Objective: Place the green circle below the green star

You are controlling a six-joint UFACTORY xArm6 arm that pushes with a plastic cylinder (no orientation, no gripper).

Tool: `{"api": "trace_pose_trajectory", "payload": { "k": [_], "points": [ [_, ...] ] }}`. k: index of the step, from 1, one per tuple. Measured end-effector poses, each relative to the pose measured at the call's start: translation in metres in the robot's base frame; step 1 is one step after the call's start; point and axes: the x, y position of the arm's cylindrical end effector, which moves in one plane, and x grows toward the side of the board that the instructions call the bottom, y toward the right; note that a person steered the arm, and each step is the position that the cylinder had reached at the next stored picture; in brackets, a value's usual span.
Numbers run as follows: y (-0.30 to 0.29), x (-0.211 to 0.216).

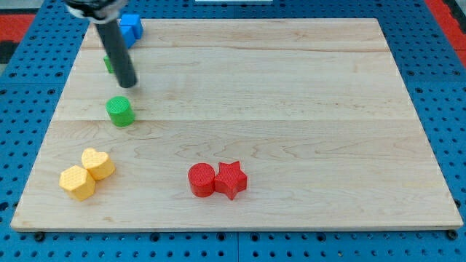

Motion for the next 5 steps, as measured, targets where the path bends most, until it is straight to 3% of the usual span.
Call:
{"api": "trace_pose_trajectory", "payload": {
  "k": [2,3,5],
  "points": [
    [0.107,0.002],
    [0.142,0.040],
    [0.140,0.094]
  ]
}}
